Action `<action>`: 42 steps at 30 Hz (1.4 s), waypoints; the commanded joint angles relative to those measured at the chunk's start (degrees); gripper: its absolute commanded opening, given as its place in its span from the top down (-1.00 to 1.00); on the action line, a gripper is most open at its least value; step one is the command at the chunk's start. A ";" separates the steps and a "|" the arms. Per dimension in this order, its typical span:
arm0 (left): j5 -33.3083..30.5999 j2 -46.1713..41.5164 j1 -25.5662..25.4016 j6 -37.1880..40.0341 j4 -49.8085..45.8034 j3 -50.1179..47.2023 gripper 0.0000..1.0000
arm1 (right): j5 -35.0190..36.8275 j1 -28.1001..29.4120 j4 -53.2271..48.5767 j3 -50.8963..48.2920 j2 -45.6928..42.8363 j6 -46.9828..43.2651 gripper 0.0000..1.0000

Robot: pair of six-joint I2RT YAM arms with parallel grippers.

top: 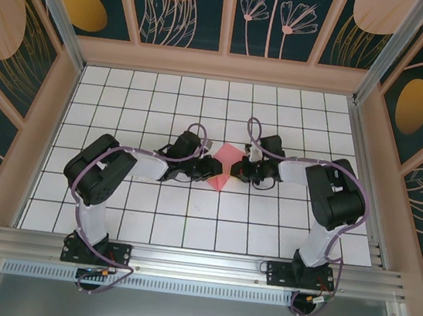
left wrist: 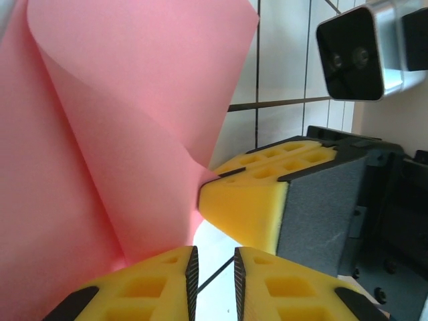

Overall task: Fold a paper plane with a square sheet of paper (pick it up from the middle)
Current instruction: Fold the triangle a second time at the center of the table.

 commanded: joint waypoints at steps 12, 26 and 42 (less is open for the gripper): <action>0.99 2.40 -0.16 1.11 -1.19 0.96 0.51 | 0.26 0.60 -1.77 1.43 1.74 -2.06 0.88; 1.11 3.04 -0.30 1.22 -1.29 0.71 0.51 | 1.62 0.54 -2.52 1.75 2.01 -2.23 0.88; 1.25 3.67 -0.23 1.47 -1.24 0.71 0.52 | 2.45 0.62 -3.13 0.66 -0.27 -2.12 0.88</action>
